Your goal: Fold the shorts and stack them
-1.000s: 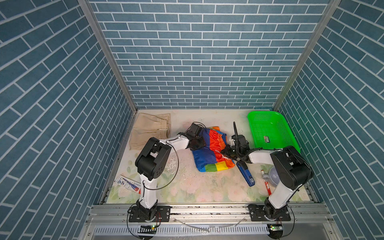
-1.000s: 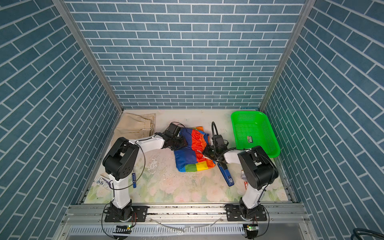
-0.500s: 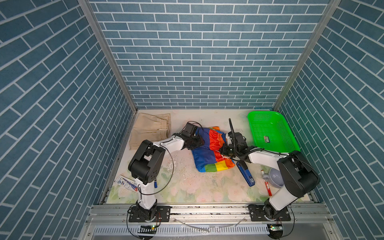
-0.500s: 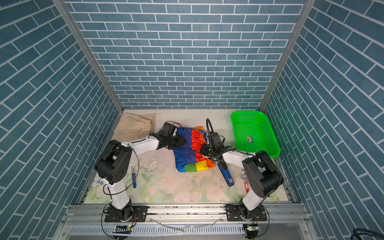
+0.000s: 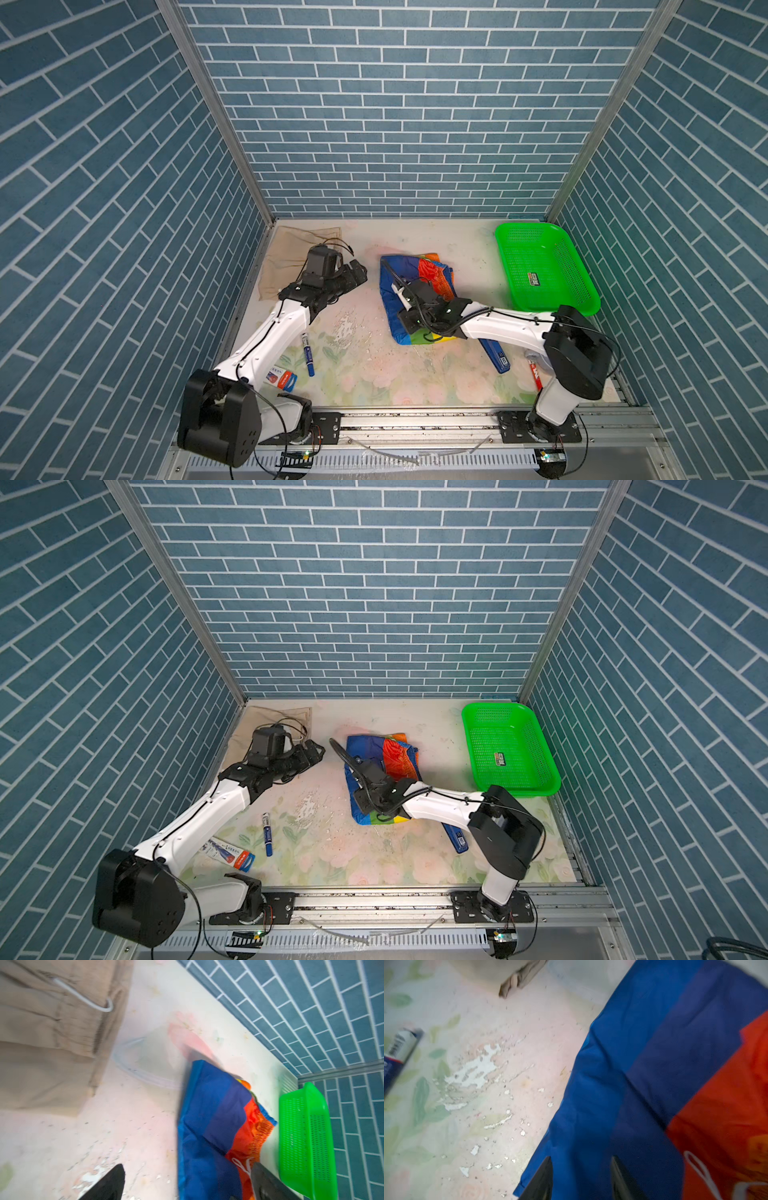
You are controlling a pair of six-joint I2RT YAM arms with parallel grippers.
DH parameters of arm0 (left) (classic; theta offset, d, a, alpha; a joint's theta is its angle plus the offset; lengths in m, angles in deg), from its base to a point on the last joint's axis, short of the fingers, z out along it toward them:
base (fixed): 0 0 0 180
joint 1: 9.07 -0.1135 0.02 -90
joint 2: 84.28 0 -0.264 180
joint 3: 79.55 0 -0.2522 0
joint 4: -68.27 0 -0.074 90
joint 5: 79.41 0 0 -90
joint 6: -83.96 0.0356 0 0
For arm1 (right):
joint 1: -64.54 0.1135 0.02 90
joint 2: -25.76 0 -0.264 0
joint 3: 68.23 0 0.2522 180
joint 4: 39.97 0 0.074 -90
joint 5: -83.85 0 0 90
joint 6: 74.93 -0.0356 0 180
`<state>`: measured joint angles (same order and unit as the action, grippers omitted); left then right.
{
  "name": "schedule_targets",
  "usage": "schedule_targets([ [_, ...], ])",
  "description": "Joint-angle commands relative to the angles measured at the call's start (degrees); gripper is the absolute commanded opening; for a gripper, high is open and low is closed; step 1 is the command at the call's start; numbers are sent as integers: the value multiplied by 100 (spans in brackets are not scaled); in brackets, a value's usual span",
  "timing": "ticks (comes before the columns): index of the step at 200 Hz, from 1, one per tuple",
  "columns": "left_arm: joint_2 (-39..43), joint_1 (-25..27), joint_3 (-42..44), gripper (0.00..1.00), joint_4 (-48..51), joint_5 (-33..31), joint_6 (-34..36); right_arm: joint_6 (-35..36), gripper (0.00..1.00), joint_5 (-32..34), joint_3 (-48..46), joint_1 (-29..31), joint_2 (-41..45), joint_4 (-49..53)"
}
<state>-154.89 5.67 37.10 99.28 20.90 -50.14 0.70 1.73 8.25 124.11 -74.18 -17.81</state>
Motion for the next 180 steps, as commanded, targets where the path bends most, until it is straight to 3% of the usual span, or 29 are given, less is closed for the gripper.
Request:
schedule_targets([
  [1,181,-111,339,97,363,-46,154,556,50,180,411,228,-301,215],
  [66,-209,-203,940,96,-157,316,-28,178,48,-570,206,422,-896,113],
  [114,-660,-202,1259,96,-829,717,-250,-54,48,-276,154,473,-986,255],
  [129,-825,-193,1426,95,-1267,967,-396,-80,34,-115,232,475,-1061,333],
  [147,-1026,-117,1662,95,-1923,1202,-626,-92,0,-46,202,474,-1026,287],
  [180,-1498,375,1697,95,-2720,1236,-769,48,0,-291,-76,472,-612,-54],
])
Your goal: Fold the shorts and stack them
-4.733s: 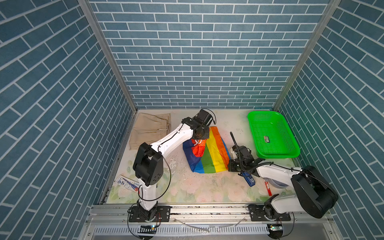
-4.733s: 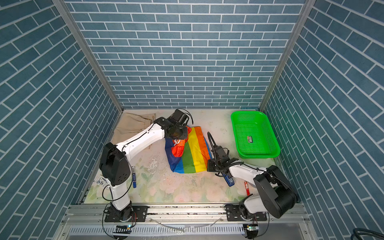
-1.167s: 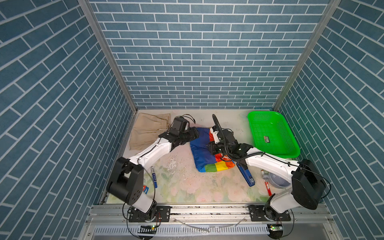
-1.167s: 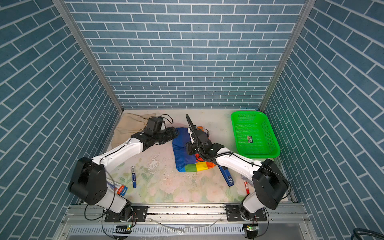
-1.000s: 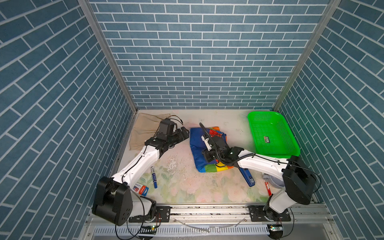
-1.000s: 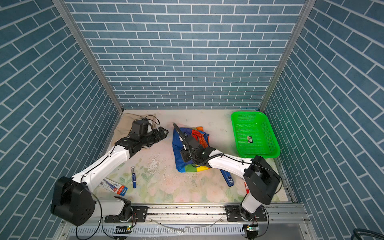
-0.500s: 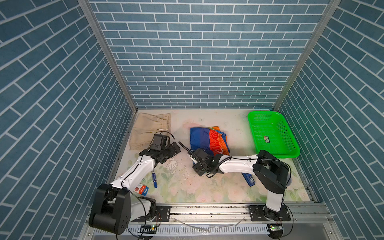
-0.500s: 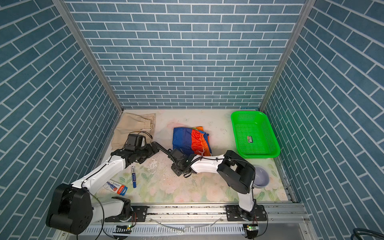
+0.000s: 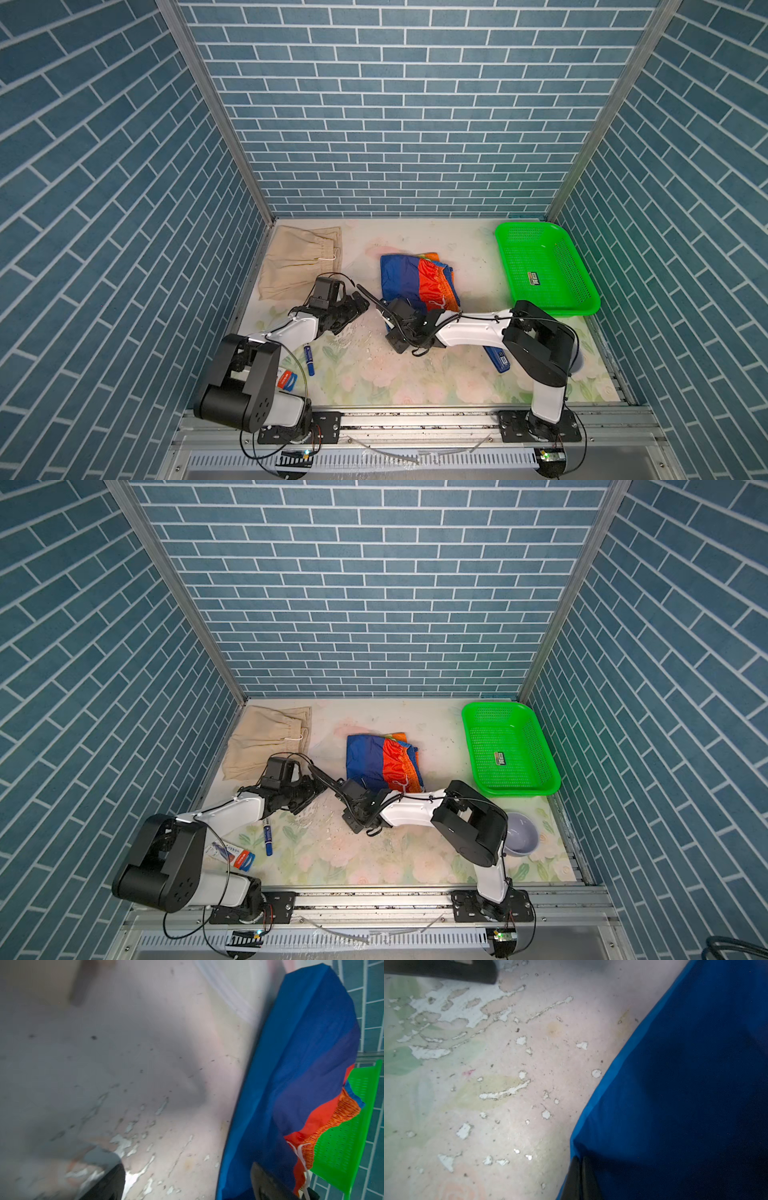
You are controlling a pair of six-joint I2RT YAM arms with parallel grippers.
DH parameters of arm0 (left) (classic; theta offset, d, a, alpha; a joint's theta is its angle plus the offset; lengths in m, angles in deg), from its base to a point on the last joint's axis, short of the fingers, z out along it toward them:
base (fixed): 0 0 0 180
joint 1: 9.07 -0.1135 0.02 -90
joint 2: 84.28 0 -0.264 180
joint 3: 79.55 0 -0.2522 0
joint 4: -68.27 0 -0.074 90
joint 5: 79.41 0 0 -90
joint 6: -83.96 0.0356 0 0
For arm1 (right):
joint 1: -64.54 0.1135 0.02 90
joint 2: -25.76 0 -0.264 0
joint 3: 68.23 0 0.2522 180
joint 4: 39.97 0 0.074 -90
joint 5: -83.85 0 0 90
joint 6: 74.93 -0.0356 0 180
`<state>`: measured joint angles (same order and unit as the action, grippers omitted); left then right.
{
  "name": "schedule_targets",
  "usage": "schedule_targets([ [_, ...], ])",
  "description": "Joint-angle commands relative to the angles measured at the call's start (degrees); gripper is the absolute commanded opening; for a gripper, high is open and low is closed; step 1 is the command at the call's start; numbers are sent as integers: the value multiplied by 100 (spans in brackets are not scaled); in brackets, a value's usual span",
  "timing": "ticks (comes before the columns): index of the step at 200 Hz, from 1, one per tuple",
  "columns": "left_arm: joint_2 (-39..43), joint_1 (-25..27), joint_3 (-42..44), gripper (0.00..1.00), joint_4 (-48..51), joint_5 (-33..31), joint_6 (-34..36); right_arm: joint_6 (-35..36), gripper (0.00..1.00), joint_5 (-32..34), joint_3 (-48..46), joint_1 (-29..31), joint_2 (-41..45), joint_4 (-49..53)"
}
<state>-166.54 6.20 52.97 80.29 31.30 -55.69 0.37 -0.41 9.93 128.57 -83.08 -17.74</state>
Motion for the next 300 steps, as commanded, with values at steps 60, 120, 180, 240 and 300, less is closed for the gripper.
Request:
schedule_targets([
  [60,-1153,574,454,95,-2600,332,-776,-83,0,-219,-575,11,1069,-449],
  [120,-1884,818,577,87,-3952,462,-1308,-369,0,-471,-818,-76,1352,-743],
  [180,-2422,963,200,54,-4160,471,-1538,-488,0,-826,-906,-116,1304,-852],
  [240,-2389,1092,-379,0,-3243,347,-1122,-508,1,-739,-982,-124,1338,-922],
  [300,-2114,986,-1591,0,-1032,138,-69,-560,49,-273,-1397,-329,1835,-1013],
])
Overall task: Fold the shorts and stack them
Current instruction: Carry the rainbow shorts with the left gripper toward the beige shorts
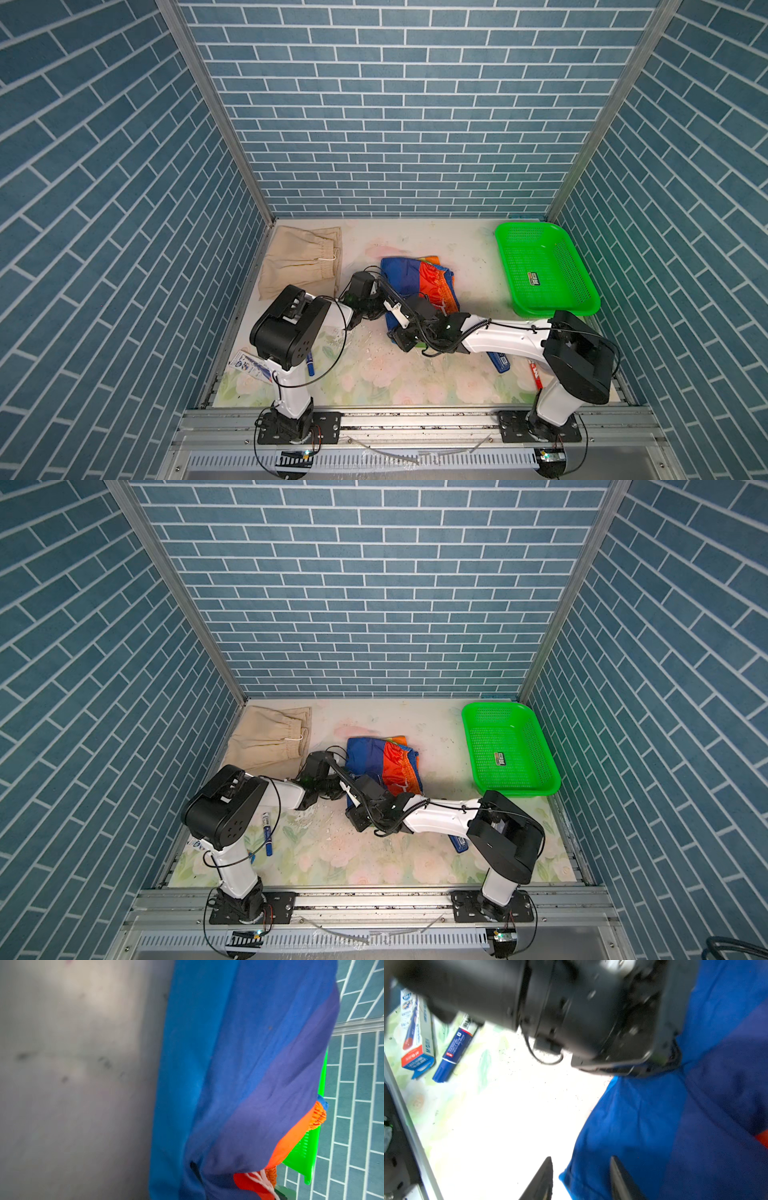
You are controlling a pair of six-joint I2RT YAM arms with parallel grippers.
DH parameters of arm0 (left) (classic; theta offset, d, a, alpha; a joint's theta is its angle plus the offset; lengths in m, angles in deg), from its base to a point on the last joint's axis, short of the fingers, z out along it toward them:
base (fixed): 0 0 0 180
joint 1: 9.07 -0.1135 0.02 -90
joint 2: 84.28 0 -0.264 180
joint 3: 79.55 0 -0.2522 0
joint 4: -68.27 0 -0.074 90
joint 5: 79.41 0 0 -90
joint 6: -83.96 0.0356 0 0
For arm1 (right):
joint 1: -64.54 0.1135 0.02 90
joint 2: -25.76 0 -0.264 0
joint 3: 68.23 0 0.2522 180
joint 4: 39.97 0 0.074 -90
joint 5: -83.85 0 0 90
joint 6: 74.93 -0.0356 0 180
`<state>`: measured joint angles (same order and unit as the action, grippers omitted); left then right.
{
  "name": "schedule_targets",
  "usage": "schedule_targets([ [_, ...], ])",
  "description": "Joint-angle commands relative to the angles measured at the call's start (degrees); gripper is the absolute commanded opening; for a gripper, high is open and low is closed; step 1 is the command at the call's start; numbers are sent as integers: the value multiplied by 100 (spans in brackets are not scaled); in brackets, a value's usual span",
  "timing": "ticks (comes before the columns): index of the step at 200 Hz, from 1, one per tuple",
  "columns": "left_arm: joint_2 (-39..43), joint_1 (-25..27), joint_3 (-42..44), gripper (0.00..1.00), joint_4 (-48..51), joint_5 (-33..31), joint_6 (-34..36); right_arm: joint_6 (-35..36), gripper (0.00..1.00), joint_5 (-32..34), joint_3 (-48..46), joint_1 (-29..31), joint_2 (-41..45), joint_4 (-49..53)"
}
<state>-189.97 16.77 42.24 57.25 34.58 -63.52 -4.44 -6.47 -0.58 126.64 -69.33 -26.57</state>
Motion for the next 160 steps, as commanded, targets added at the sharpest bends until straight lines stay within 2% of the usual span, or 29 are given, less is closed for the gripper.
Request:
schedule_targets([
  [1,231,-76,-546,0,1303,-196,725,-84,49,340,-358,-146,480,-135],
  [63,4,-522,-2665,0,4233,-920,2447,-238,53,772,-1308,-854,1631,-302],
  [106,-322,-651,-3520,0,4919,-1150,2940,-214,54,966,-1535,-1106,1923,-248],
  [160,-738,-713,-4474,0,5637,-1405,3388,-211,53,976,-1504,-1184,1745,-280],
])
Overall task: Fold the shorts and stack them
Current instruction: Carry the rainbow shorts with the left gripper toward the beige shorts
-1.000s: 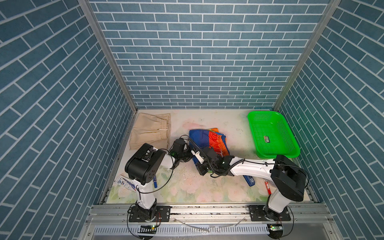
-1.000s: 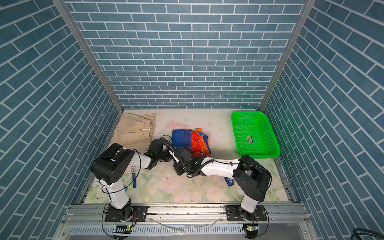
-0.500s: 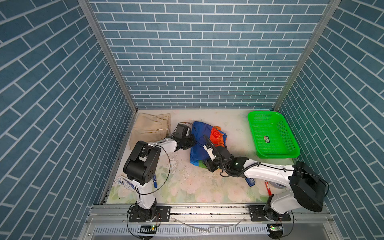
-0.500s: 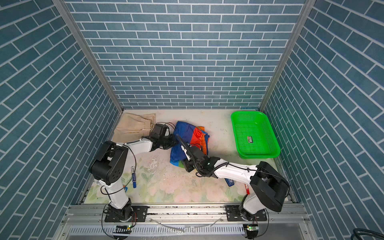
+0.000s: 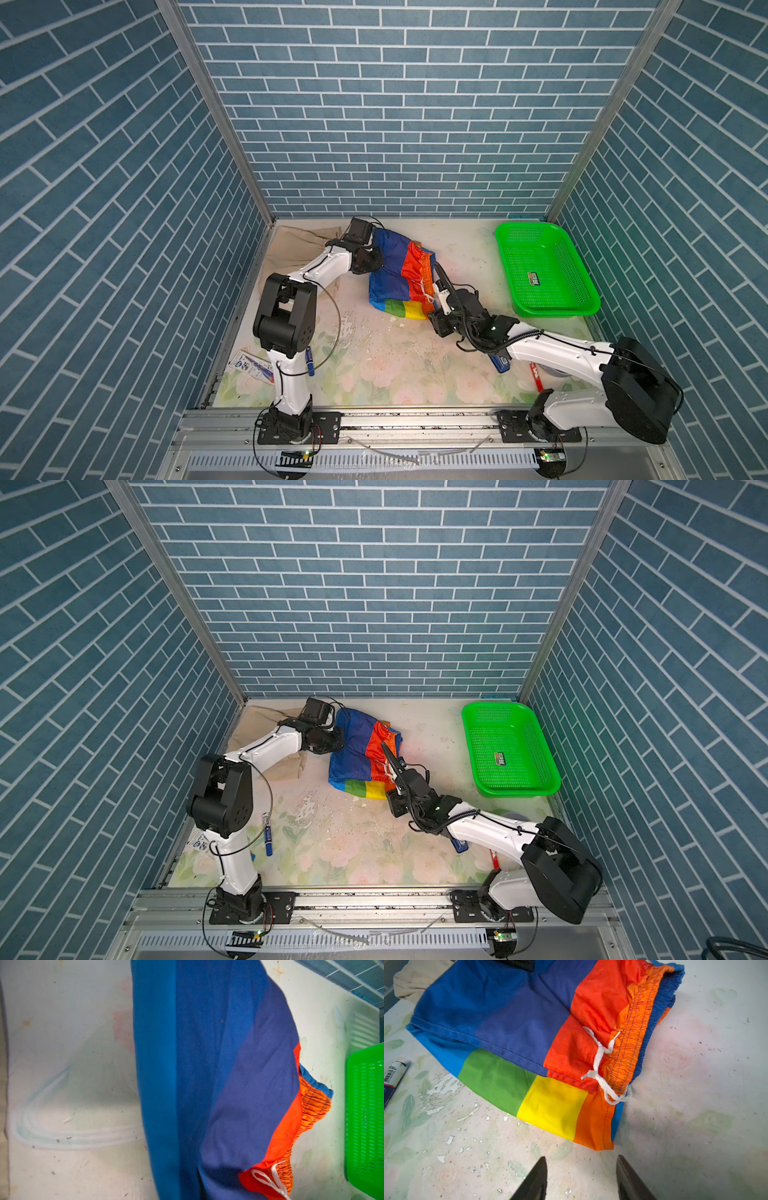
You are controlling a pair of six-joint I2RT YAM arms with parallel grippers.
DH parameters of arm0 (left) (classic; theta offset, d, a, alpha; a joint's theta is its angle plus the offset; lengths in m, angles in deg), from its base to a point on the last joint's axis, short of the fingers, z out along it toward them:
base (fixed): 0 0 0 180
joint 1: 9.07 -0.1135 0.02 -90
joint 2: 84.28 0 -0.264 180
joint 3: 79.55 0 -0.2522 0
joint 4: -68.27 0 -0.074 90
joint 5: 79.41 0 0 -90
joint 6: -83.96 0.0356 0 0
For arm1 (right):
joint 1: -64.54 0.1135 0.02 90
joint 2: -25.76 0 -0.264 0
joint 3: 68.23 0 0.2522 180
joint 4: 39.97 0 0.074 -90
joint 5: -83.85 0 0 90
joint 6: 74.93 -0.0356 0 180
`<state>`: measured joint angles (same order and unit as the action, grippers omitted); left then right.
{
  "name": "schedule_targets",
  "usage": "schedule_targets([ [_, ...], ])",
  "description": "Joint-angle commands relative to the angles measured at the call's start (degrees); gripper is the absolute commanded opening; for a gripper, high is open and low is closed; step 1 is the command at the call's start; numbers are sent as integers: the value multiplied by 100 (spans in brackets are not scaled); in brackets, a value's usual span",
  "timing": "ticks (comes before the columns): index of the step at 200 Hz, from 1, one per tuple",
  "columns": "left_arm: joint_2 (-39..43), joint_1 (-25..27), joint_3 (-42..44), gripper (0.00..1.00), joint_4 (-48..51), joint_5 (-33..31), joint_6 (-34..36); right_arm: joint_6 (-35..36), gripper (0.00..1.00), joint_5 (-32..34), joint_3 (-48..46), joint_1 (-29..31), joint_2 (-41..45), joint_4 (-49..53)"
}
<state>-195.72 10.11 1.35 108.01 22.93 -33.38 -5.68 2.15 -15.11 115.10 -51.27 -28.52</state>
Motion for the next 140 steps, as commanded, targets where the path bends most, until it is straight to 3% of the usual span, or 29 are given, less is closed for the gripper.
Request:
schedule_targets([
  [1,-174,-46,-399,0,573,-245,380,-87,53,113,-50,-30,-63,-86],
  [140,-594,-457,-1511,0,1293,-614,687,-114,49,945,50,-52,-409,-199],
])
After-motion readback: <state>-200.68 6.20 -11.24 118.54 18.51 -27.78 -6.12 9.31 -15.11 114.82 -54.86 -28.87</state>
